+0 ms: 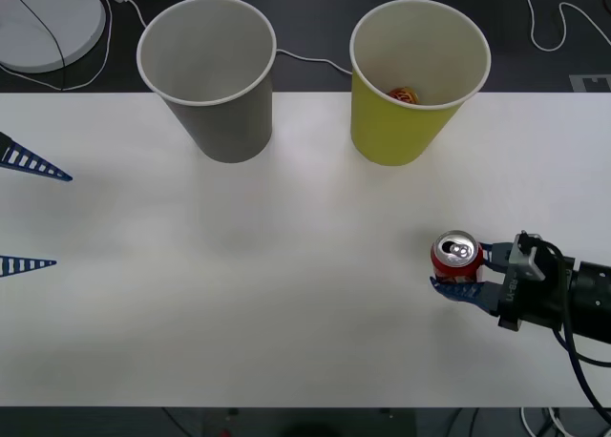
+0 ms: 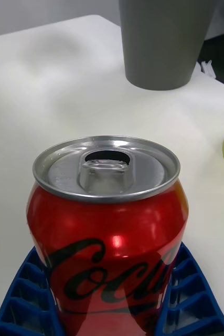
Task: Put the can into the green bin and the plastic bottle into the gray bin
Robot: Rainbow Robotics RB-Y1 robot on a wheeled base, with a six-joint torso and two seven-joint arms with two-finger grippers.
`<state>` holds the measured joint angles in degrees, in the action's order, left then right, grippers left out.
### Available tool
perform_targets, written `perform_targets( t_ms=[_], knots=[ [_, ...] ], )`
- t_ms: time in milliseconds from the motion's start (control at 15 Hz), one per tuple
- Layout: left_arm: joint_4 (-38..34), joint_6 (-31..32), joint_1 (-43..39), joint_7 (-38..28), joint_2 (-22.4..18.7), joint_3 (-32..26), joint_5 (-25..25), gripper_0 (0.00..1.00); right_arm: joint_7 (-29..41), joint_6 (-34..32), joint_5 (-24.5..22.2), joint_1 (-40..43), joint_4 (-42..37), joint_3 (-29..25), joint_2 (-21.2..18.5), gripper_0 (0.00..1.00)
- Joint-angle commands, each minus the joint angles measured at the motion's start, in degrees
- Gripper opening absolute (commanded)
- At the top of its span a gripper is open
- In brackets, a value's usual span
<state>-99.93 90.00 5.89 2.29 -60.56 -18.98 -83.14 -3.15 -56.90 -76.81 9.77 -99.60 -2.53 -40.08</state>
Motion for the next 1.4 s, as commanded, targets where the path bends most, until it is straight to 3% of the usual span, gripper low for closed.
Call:
perform_targets(
  t_ms=[67,333,733,1133,1400],
  knots=[
    [0.0,0.0,0.0,0.0,0.0,0.0,0.0,1.00,10.6,-3.0,-5.5,1.1,-5.3,-4.1,-2.4,0.00],
    [0.0,0.0,0.0,0.0,0.0,0.0,0.0,1.00,27.9,-4.1,-13.7,3.7,-16.1,-9.3,-7.6,0.00],
    [0.0,0.0,0.0,0.0,0.0,0.0,0.0,1.00,47.8,-13.9,-15.2,3.7,-22.4,-19.5,-13.8,0.00],
    [0.0,0.0,0.0,0.0,0.0,0.0,0.0,1.00,62.7,-14.6,-15.3,0.9,-24.6,-22.5,-21.7,0.00],
    [0.0,0.0,0.0,0.0,0.0,0.0,0.0,1.00,70.0,-24.7,-19.6,-10.3,-25.2,-21.6,-23.5,0.00]
  ],
)
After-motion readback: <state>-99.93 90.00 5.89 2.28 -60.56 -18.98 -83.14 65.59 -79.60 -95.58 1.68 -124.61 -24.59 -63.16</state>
